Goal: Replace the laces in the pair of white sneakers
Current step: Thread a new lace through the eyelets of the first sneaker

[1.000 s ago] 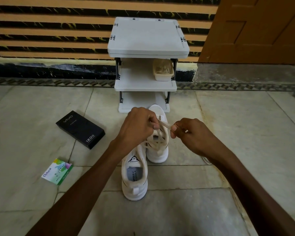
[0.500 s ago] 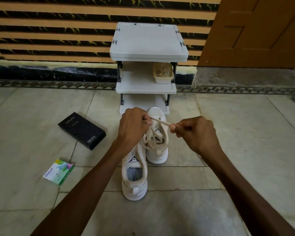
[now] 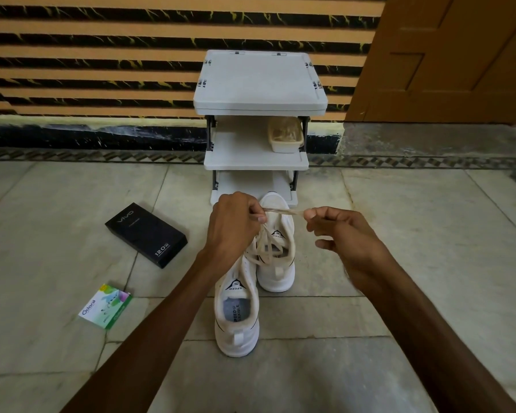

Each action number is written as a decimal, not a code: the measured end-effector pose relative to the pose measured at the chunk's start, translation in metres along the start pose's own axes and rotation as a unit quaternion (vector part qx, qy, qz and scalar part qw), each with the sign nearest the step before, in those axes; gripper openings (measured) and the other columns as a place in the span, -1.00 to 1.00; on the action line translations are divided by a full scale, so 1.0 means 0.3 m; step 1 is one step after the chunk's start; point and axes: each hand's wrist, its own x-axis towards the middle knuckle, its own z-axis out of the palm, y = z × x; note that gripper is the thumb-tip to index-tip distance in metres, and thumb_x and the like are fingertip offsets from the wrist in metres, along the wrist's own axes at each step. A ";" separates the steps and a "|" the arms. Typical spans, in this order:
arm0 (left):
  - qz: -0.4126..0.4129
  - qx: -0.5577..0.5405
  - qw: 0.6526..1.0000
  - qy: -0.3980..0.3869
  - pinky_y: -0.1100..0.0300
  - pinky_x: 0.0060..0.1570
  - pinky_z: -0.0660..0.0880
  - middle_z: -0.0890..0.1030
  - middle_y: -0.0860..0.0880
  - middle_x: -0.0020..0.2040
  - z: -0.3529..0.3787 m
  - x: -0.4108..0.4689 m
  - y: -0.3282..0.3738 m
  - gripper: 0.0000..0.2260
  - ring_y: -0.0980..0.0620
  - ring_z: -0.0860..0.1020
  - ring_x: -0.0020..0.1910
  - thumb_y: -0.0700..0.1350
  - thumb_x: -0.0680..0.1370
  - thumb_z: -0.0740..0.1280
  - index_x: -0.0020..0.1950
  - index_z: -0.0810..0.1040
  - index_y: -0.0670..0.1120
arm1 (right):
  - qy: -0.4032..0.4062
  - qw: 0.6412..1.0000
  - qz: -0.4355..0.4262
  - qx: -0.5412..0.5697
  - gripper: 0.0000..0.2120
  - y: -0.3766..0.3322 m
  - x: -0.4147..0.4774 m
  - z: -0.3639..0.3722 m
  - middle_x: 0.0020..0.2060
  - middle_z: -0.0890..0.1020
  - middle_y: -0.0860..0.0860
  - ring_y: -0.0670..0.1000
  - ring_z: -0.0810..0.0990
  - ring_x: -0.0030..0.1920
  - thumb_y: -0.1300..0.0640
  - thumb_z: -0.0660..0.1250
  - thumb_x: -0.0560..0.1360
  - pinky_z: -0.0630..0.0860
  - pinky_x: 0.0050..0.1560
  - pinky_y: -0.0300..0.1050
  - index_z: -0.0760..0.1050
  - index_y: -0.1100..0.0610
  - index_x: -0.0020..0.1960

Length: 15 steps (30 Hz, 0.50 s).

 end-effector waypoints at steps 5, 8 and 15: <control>-0.011 -0.003 1.000 -0.001 0.46 -0.30 0.35 0.59 0.15 -0.38 -0.004 0.008 -0.021 -0.82 0.28 0.52 -0.37 -0.25 0.42 0.46 -0.31 0.65 0.01 | -0.014 0.998 0.026 0.056 -0.88 -0.006 0.001 0.000 -0.27 0.69 -0.09 -0.12 0.63 -0.13 0.16 0.37 0.52 0.52 -0.08 -0.16 0.69 0.08 -0.11; -0.016 -0.001 1.000 -0.001 0.48 -0.31 0.33 0.60 0.15 -0.37 -0.003 0.008 -0.028 -0.83 0.30 0.50 -0.38 -0.26 0.42 0.45 -0.30 0.66 -0.01 | -0.017 0.999 0.013 0.047 -0.90 0.003 0.001 -0.004 -0.24 0.70 -0.09 -0.18 0.65 -0.17 0.19 0.38 0.51 0.49 -0.09 -0.16 0.68 0.09 -0.10; -0.016 0.004 1.000 -0.009 0.50 -0.33 0.30 0.60 0.15 -0.35 0.007 0.003 -0.019 -0.81 0.24 0.53 -0.35 -0.25 0.44 0.45 -0.30 0.65 0.02 | 0.002 0.997 -0.008 0.083 -0.90 0.012 0.015 -0.006 -0.16 0.70 -0.06 -0.22 0.63 -0.23 0.23 0.35 0.53 0.48 -0.09 -0.16 0.65 0.15 -0.06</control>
